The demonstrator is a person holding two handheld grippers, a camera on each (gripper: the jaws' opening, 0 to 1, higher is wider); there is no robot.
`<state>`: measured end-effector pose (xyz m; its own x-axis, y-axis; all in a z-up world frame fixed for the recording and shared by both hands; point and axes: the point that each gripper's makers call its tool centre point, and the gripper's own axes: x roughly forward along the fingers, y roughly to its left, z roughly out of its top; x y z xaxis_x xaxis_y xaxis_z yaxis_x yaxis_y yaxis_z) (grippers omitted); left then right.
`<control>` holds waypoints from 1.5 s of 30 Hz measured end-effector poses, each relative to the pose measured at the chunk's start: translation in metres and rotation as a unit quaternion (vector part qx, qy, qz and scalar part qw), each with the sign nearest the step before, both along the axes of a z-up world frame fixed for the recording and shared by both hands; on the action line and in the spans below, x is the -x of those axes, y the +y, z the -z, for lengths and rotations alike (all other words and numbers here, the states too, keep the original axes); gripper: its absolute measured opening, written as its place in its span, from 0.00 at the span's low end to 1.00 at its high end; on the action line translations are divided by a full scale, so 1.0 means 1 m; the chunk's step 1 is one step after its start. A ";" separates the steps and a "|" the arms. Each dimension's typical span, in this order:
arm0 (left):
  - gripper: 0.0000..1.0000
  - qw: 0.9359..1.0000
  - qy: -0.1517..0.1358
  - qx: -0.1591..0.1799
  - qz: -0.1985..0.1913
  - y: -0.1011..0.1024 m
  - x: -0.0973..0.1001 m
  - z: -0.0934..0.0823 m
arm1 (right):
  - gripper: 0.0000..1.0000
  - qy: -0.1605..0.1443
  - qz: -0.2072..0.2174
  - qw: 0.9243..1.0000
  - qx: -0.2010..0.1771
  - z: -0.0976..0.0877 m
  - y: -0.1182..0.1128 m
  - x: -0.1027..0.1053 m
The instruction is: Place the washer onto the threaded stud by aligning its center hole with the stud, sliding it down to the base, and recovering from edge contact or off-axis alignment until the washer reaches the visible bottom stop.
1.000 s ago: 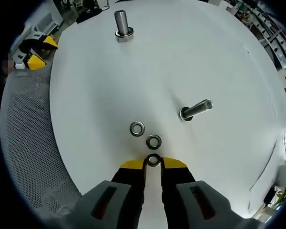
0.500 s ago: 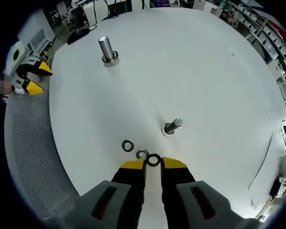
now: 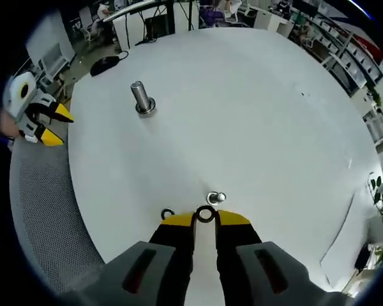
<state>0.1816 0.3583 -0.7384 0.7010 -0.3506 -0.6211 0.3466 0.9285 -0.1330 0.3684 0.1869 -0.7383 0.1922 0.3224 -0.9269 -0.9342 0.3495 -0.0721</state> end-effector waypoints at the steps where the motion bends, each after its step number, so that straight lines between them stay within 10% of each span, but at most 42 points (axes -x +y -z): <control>1: 0.23 1.000 0.000 0.000 0.000 0.000 0.000 0.000 | 0.14 -0.001 0.000 1.000 -0.001 -0.001 0.000 0.000; 45: 0.23 1.000 0.006 -0.003 -0.004 0.001 0.000 0.002 | 0.14 -0.011 -0.023 1.000 0.015 0.015 0.009 -0.021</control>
